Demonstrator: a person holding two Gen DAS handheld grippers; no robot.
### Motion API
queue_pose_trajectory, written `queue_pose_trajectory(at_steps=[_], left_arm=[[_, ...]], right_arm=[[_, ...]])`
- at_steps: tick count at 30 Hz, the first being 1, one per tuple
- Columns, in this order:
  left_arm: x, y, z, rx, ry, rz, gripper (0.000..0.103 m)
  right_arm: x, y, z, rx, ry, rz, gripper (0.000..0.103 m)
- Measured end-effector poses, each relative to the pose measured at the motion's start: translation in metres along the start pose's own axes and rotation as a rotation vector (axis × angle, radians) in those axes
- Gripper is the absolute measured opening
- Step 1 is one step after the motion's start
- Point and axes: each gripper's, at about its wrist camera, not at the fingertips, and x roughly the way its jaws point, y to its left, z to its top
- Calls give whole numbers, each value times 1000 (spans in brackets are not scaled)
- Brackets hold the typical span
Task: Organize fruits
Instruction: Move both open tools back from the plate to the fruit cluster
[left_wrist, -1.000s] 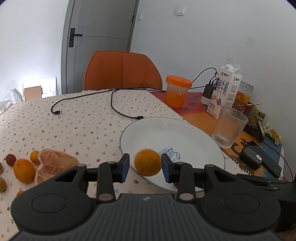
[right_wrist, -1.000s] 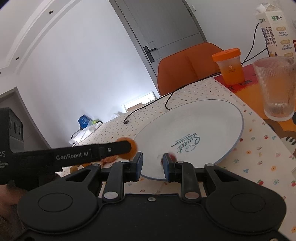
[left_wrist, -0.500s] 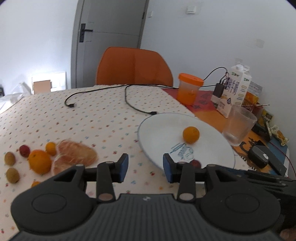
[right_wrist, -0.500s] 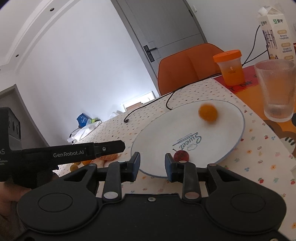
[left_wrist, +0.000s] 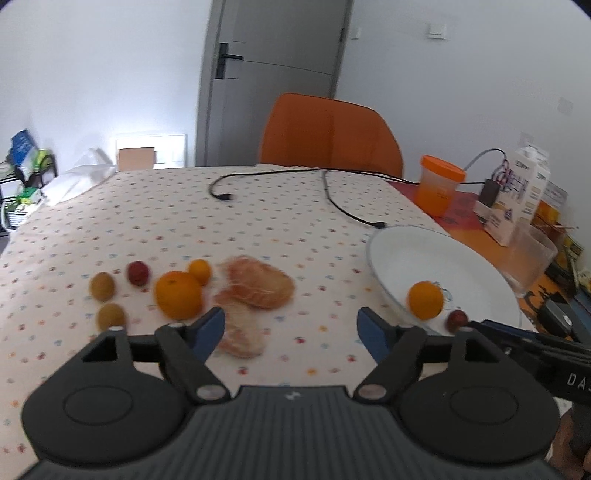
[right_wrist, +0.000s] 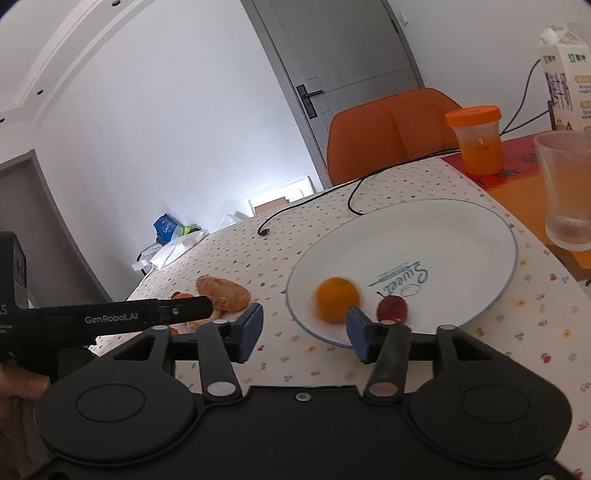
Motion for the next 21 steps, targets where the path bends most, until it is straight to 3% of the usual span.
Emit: queue_pose_trajectory(at_steps=[3, 13, 21], left_arm=[[-5, 8, 0, -3, -7, 18, 81], [-14, 40, -5, -51, -9, 64, 84], [-19, 65, -9, -96, -8, 74, 84]], right_arm=[[3, 6, 0, -10, 9, 1, 54], [11, 29, 0, -54, 20, 11, 80], [20, 49, 1, -75, 34, 47, 91]])
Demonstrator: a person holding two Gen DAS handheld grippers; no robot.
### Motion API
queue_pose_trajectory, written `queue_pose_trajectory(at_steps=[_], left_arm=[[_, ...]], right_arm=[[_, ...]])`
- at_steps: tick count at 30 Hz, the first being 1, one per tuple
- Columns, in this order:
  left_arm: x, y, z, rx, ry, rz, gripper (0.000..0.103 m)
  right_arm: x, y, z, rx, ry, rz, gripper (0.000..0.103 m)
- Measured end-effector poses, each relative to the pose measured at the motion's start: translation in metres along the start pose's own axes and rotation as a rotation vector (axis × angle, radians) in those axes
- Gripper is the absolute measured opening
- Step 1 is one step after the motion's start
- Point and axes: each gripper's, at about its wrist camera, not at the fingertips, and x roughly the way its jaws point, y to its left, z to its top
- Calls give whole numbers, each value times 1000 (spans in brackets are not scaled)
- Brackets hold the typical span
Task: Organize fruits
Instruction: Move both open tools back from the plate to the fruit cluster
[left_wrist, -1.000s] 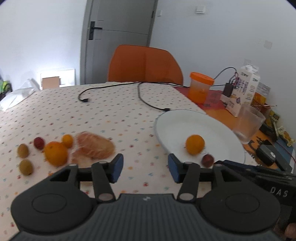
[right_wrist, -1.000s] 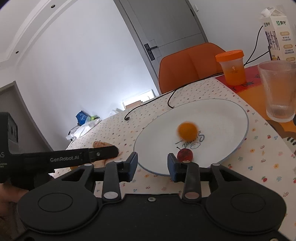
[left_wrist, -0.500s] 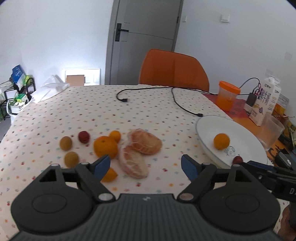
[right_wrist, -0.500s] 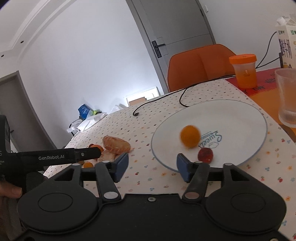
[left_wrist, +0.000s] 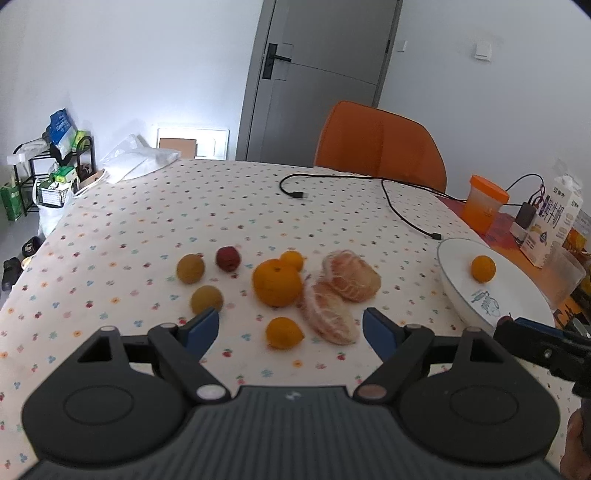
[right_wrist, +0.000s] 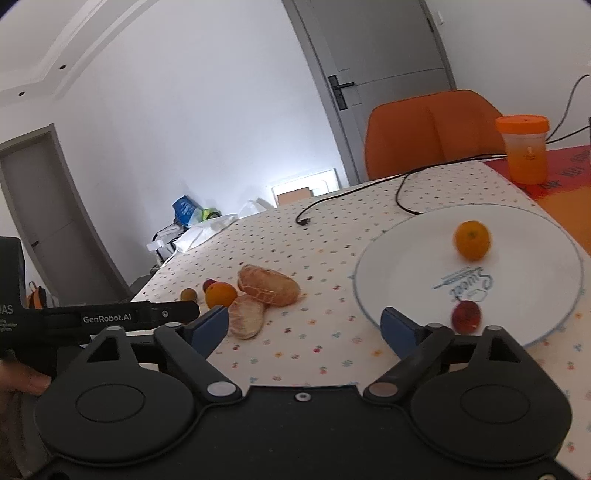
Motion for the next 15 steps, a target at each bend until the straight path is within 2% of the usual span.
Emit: queue_pose_trajectory(at_steps=[15], left_arm=[[3, 30, -8, -23, 11, 25, 83]], right_arm=[[28, 29, -1, -30, 43, 77, 92]])
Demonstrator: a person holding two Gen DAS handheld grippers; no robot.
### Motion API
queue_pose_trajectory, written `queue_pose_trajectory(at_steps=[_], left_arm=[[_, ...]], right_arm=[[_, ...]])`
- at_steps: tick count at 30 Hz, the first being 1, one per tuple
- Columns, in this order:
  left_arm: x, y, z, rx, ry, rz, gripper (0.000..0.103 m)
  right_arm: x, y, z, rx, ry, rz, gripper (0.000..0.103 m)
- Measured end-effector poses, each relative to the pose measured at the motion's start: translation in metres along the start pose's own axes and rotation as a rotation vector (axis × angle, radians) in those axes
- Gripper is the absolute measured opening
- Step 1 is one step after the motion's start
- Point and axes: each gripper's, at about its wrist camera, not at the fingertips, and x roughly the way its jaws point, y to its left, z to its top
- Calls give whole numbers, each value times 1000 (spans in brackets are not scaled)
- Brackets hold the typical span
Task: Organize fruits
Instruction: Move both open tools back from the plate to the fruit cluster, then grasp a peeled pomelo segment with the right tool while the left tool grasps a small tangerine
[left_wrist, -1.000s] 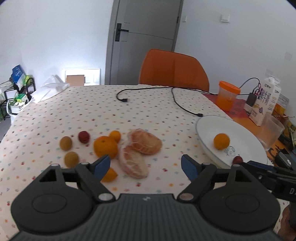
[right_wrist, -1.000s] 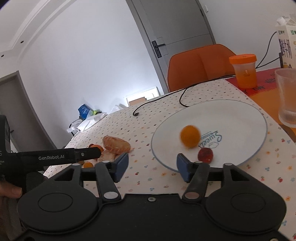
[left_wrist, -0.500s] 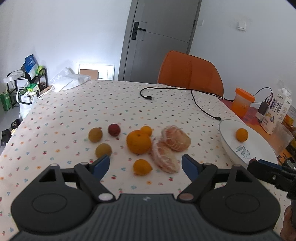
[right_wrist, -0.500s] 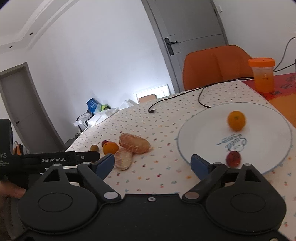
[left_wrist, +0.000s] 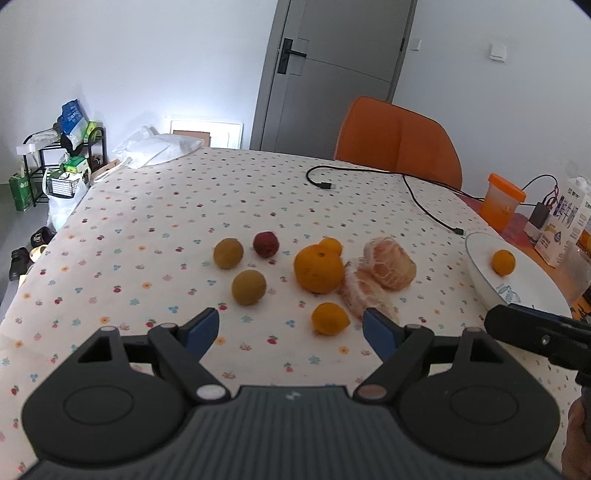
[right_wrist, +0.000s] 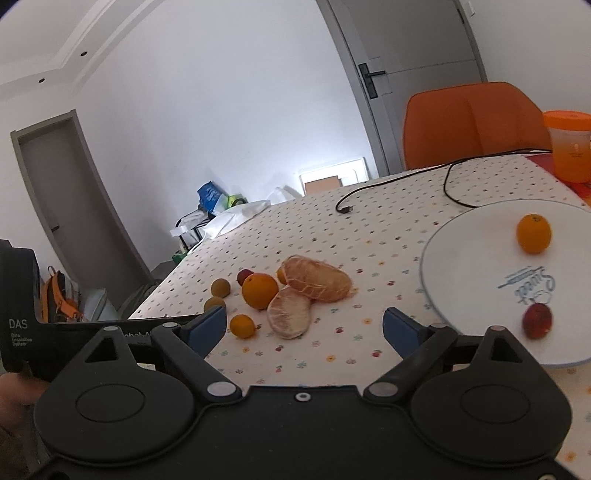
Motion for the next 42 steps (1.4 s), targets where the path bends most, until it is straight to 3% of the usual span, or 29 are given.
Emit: queue_pose_trajectory(at_steps=[11, 22, 27, 32, 37, 42], left_arm=[[6, 18, 3, -40, 6, 5, 81], [11, 16, 6, -47, 13, -44, 70], [18, 12, 6, -59, 44, -73, 47], [19, 10, 5, -54, 42, -85, 43], [18, 7, 5, -52, 44, -85, 39], [18, 1, 6, -43, 40, -94, 39]], right_arm=[[25, 9, 1, -11, 47, 14, 88], [59, 13, 2, -16, 124, 18, 68], [71, 14, 1, -23, 155, 24, 57], [79, 13, 1, -27, 170, 30, 53], [83, 12, -1, -39, 169, 26, 31], [80, 5, 0, -30, 173, 41, 28]])
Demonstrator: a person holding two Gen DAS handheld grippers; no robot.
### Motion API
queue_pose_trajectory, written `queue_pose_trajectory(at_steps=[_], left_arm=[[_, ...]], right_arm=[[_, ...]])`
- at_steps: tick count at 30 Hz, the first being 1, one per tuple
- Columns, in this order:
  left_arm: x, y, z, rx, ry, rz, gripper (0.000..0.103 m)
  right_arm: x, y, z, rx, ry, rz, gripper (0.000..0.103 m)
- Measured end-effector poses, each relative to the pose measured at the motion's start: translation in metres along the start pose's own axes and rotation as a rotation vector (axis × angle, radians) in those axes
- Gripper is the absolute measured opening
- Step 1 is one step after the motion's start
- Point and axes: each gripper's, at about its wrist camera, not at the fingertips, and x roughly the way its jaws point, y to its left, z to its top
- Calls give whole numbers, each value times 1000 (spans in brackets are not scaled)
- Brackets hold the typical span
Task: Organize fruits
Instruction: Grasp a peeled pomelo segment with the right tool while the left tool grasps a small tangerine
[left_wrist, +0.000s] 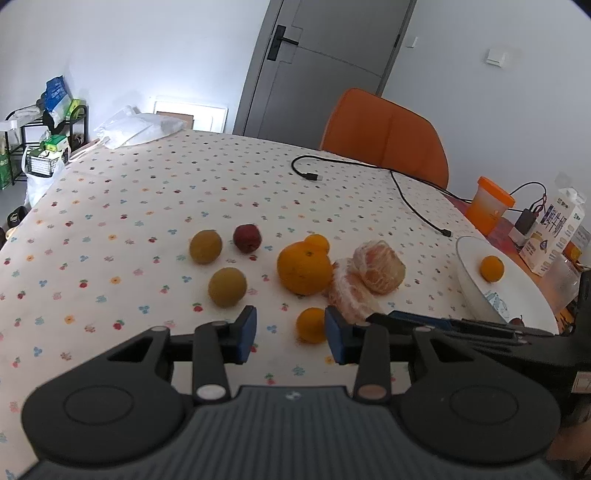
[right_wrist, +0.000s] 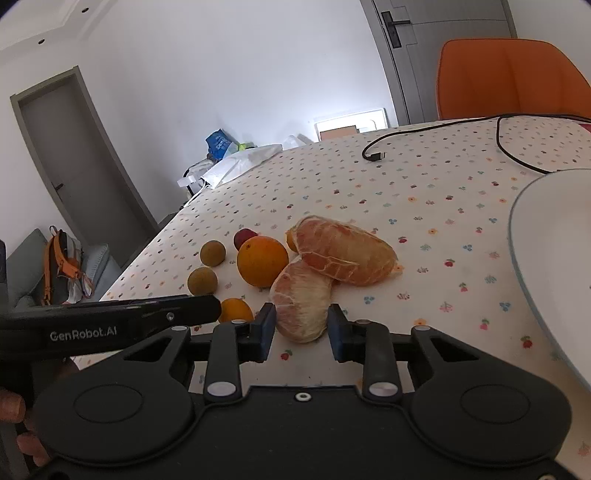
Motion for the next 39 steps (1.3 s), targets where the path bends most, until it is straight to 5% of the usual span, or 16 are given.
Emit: queue_pose_trajectory(at_steps=[8, 11, 16, 19, 39], left_arm=[[7, -13, -4, 25, 9, -22, 39], [15, -12, -7, 19, 25, -17, 25], [14, -7, -6, 4, 15, -10, 24], [11, -2, -5, 0, 7, -3, 24], [2, 29, 1, -56, -9, 34, 24]], right_arm=[[-13, -6, -5, 7, 5, 6, 20], [-17, -8, -8, 10, 7, 5, 19], [-19, -6, -6, -2, -2, 13, 27], [-15, -1, -3, -24, 2, 4, 43], [21, 20, 8, -133, 7, -45, 49]])
